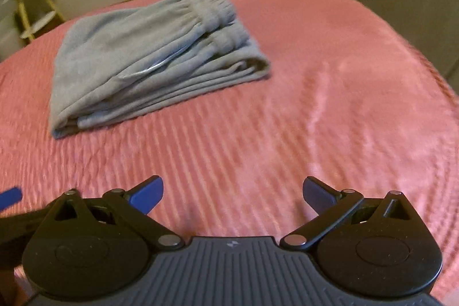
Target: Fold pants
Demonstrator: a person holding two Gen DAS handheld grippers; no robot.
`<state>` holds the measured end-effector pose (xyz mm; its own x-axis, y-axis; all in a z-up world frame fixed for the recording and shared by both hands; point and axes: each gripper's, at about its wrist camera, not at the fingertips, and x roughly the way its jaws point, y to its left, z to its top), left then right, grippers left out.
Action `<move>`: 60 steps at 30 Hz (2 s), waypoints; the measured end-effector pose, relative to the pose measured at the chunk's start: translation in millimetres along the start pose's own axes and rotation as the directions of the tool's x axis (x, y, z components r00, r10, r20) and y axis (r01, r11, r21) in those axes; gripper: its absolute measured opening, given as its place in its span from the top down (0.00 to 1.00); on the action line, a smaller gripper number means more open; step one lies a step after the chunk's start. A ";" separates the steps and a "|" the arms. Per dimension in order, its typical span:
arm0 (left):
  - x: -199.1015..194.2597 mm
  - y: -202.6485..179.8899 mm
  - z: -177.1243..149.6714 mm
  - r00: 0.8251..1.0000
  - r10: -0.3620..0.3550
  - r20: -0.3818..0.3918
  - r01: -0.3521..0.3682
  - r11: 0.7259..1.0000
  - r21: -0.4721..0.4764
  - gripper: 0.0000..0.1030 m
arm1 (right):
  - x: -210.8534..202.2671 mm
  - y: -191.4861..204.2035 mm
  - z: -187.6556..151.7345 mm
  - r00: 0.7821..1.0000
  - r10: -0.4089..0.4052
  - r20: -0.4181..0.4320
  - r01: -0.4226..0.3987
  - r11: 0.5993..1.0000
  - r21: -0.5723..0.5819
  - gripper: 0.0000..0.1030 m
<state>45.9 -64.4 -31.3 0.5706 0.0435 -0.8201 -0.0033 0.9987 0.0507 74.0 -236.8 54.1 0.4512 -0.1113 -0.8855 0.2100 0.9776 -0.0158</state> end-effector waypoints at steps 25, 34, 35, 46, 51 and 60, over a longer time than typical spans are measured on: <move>-17.3 -21.2 37.0 0.986 0.037 -0.162 -0.047 0.997 -0.059 0.02 | -3.5 10.9 18.5 0.999 0.024 -0.028 -0.028 0.989 -0.144 0.00; -25.4 -18.0 48.5 0.988 0.031 -0.150 -0.042 0.996 -0.072 0.02 | -6.7 11.7 30.4 0.999 0.019 -0.029 -0.023 0.987 -0.158 0.00; -26.0 -17.6 49.1 0.988 0.032 -0.150 -0.043 0.996 -0.073 0.02 | -6.2 11.5 31.3 0.999 0.018 -0.030 -0.022 0.988 -0.154 0.00; -29.7 -10.8 50.1 0.988 0.039 -0.152 -0.052 0.995 -0.087 0.02 | -3.9 11.8 36.0 0.999 0.019 -0.034 -0.024 0.990 -0.139 0.00; -30.6 -10.5 50.7 0.988 0.039 -0.152 -0.053 0.995 -0.088 0.02 | -5.2 14.0 35.8 0.999 0.019 -0.031 -0.023 0.989 -0.148 0.00; -29.6 -12.2 50.5 0.986 0.040 -0.161 -0.054 0.995 -0.080 0.02 | -6.5 12.1 37.3 0.999 0.022 -0.033 -0.027 0.989 -0.147 0.00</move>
<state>70.5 -79.2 21.1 0.4300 0.0871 -0.8986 -0.0996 0.9938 0.0487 105.9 -231.0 77.0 0.4271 -0.0839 -0.9003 0.0680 0.9958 -0.0605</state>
